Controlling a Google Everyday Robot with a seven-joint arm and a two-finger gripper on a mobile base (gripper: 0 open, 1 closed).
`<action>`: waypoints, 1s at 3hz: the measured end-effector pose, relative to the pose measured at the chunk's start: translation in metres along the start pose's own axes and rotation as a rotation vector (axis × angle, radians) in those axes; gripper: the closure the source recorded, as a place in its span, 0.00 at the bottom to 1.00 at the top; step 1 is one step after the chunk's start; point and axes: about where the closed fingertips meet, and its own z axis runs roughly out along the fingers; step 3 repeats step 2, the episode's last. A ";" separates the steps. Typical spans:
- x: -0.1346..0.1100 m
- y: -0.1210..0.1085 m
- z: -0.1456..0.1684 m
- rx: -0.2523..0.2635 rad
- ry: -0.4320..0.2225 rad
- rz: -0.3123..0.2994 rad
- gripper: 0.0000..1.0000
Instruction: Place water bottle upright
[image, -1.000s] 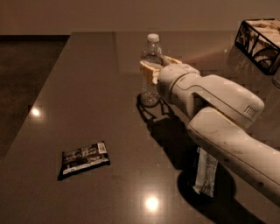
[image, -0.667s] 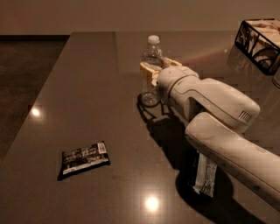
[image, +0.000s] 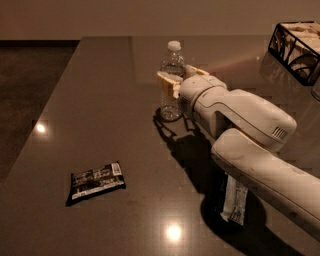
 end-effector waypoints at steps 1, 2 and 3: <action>0.000 -0.001 0.000 0.001 0.000 0.000 0.00; 0.000 -0.001 0.000 0.001 0.000 0.000 0.00; 0.000 -0.001 0.000 0.001 0.000 0.000 0.00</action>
Offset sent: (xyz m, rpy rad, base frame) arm 0.0000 0.0007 0.0001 -0.0002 -0.0002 0.0010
